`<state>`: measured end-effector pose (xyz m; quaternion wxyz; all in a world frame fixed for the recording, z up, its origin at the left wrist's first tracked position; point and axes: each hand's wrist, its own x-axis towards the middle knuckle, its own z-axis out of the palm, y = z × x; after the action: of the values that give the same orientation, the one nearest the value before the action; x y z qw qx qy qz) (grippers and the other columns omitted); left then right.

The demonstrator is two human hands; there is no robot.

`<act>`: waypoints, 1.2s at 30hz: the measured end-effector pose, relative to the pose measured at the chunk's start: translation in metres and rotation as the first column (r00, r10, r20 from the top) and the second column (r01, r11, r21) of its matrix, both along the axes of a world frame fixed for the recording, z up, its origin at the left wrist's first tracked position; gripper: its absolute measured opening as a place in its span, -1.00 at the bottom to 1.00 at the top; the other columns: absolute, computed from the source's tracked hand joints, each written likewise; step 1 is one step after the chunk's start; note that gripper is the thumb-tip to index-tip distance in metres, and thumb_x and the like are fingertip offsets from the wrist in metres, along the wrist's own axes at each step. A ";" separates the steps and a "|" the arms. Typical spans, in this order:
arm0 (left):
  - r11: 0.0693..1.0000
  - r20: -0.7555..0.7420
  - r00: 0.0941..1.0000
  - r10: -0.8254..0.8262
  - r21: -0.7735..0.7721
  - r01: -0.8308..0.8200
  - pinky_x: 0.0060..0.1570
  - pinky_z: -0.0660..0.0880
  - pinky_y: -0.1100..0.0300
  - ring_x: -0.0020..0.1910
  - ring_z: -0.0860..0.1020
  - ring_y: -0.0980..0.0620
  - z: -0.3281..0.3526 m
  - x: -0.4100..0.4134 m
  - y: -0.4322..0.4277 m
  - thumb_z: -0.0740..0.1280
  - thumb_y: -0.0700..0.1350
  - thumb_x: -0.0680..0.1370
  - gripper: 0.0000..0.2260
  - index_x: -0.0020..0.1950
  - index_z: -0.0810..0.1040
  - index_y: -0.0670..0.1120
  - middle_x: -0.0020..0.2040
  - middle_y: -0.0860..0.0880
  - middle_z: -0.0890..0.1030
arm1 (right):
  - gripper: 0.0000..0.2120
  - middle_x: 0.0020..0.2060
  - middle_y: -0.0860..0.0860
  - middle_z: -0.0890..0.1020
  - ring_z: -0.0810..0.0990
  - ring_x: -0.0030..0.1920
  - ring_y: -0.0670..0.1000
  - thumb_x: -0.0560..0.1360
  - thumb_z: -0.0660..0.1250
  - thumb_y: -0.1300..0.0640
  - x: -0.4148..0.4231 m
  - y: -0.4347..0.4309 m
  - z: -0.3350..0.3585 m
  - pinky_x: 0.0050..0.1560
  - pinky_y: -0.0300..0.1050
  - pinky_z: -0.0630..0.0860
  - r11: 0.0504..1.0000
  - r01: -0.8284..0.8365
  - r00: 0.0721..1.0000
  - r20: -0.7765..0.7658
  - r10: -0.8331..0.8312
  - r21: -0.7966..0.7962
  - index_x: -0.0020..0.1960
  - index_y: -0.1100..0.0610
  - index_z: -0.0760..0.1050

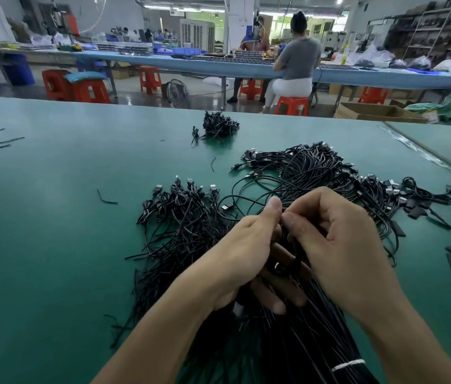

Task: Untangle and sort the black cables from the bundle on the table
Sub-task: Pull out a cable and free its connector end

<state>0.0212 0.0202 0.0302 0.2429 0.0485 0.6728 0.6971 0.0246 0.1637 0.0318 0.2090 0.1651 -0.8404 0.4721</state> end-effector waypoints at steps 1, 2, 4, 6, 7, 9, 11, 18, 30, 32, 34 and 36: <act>0.998 -0.044 0.999 0.031 -0.058 -0.033 -0.64 0.36 0.32 -0.57 0.55 0.00 -0.001 0.000 0.002 -0.01 0.35 0.62 -0.37 0.15 0.52 -0.17 -0.27 -0.09 0.69 | -0.88 -0.29 -0.13 0.65 0.62 -0.30 -0.08 0.52 0.39 0.12 0.000 -0.001 -0.001 -0.31 -0.18 0.53 0.999 0.004 1.000 0.001 -0.003 -0.034 -0.18 -0.05 0.53; 0.993 -0.089 0.994 0.068 -0.091 -0.076 -0.65 0.27 0.36 -0.63 0.45 0.07 -0.003 -0.001 0.003 -0.02 0.36 0.61 -0.38 0.12 0.53 -0.14 -0.29 -0.09 0.67 | -0.86 -0.31 -0.12 0.64 0.62 -0.33 -0.08 0.52 0.39 0.13 0.000 -0.002 -0.001 -0.36 -0.19 0.53 0.996 0.000 1.000 0.009 0.000 -0.084 -0.18 -0.04 0.53; 0.988 -0.135 0.982 0.131 -0.065 -0.141 -0.64 0.18 0.38 -0.66 0.32 0.12 -0.004 -0.001 0.007 0.00 0.35 0.61 -0.47 -0.02 0.58 0.00 -0.39 -0.05 0.59 | -0.86 -0.31 -0.12 0.65 0.62 -0.37 -0.08 0.52 0.41 0.15 -0.001 -0.004 -0.002 -0.40 -0.19 0.54 0.989 0.002 1.000 0.007 -0.001 -0.151 -0.18 -0.05 0.55; 0.989 -0.111 0.984 0.143 -0.012 -0.145 -0.61 0.15 0.38 -0.65 0.27 0.14 -0.004 -0.001 0.008 0.01 0.36 0.60 -0.51 -0.22 0.57 0.11 -0.48 0.04 0.52 | -0.86 -0.30 -0.14 0.67 0.65 -0.32 -0.08 0.51 0.42 0.15 -0.001 -0.006 -0.002 -0.31 -0.16 0.57 0.989 0.018 1.000 -0.013 -0.020 -0.146 -0.17 -0.05 0.56; 0.992 -0.104 0.987 0.123 -0.009 -0.125 -0.60 0.14 0.39 -0.65 0.26 0.14 -0.004 -0.001 0.008 0.00 0.36 0.60 -0.48 -0.22 0.57 0.07 -0.50 0.04 0.50 | -0.86 -0.30 -0.15 0.67 0.65 -0.30 -0.09 0.51 0.42 0.15 -0.002 -0.007 -0.002 -0.27 -0.15 0.58 0.988 0.028 0.999 -0.014 -0.031 -0.149 -0.17 -0.06 0.56; 0.997 -0.098 0.992 0.073 -0.030 -0.076 -0.59 0.13 0.40 -0.65 0.25 0.15 -0.006 -0.003 0.006 -0.01 0.38 0.59 -0.42 -0.19 0.55 -0.03 -0.50 0.02 0.48 | -0.85 -0.29 -0.15 0.67 0.65 -0.27 -0.09 0.50 0.43 0.16 -0.003 -0.006 -0.004 -0.23 -0.14 0.59 0.986 0.055 0.998 -0.001 -0.056 -0.158 -0.18 -0.06 0.56; 0.997 -0.078 0.996 0.031 -0.062 -0.036 -0.58 0.12 0.42 -0.65 0.23 0.15 -0.006 -0.005 0.002 -0.01 0.41 0.58 -0.39 -0.32 0.55 0.01 -0.50 0.03 0.44 | -0.86 -0.30 -0.13 0.67 0.65 -0.30 -0.08 0.50 0.43 0.15 -0.004 -0.006 -0.006 -0.24 -0.06 0.60 0.984 0.076 0.997 0.015 -0.075 -0.158 -0.18 -0.06 0.57; 0.998 -0.061 0.996 0.065 0.005 -0.065 -0.62 0.09 0.43 -0.66 0.17 0.14 -0.010 -0.013 -0.008 0.06 0.38 0.59 -0.39 -0.51 0.36 0.01 -0.57 0.12 0.28 | -0.93 -0.26 -0.14 0.68 0.65 -0.24 -0.07 0.52 0.40 0.09 -0.003 -0.008 -0.003 -0.17 -0.04 0.60 0.980 0.083 0.997 0.027 -0.079 -0.182 -0.09 -0.08 0.61; 0.725 -0.635 0.650 0.417 -0.199 -0.659 -0.43 0.23 0.10 -0.58 0.13 0.10 -0.013 -0.029 -0.030 0.12 0.15 0.65 -0.45 -0.51 0.19 -0.01 -0.58 0.09 0.21 | -0.83 -0.16 -0.20 0.56 0.59 -0.14 -0.15 0.54 0.40 0.05 0.005 -0.026 -0.030 -0.05 -0.11 0.60 0.872 -0.226 0.886 0.464 -0.002 0.434 0.10 -0.16 0.57; 0.698 -0.670 0.626 0.400 -0.220 -0.682 -0.39 0.34 0.04 -0.59 0.16 0.07 -0.014 -0.026 -0.029 0.03 0.20 0.66 -0.42 -0.53 0.21 -0.01 -0.62 0.07 0.23 | -0.79 -0.12 -0.25 0.45 0.49 -0.01 -0.15 0.55 0.37 0.04 0.006 -0.029 -0.033 0.05 -0.09 0.54 0.809 -0.248 0.906 0.423 -0.001 0.533 0.15 -0.20 0.54; 0.664 -0.689 0.617 0.380 -0.261 -0.701 -0.40 0.27 0.09 -0.58 0.24 0.07 -0.016 -0.025 -0.028 -0.02 0.24 0.66 -0.40 -0.52 0.23 -0.03 -0.62 0.07 0.28 | -0.77 -0.12 -0.27 0.36 0.37 0.06 -0.17 0.55 0.37 -0.02 0.007 -0.030 -0.036 0.08 -0.14 0.46 0.762 -0.279 0.915 0.402 0.026 0.585 0.19 -0.22 0.51; 0.653 -0.690 0.629 0.359 -0.296 -0.698 -0.39 0.21 0.10 -0.56 0.28 0.08 -0.017 -0.026 -0.028 -0.02 0.25 0.65 -0.42 -0.50 0.29 0.00 -0.60 0.09 0.32 | -0.79 -0.11 -0.26 0.37 0.37 0.07 -0.17 0.53 0.38 -0.09 0.008 -0.031 -0.037 0.06 -0.18 0.43 0.751 -0.291 0.916 0.399 0.040 0.593 0.16 -0.20 0.52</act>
<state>-0.0044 -0.0075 0.0131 -0.1955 -0.0239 0.8608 0.4693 0.0323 0.1330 -0.0050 -0.0615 0.2119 -0.9556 0.1953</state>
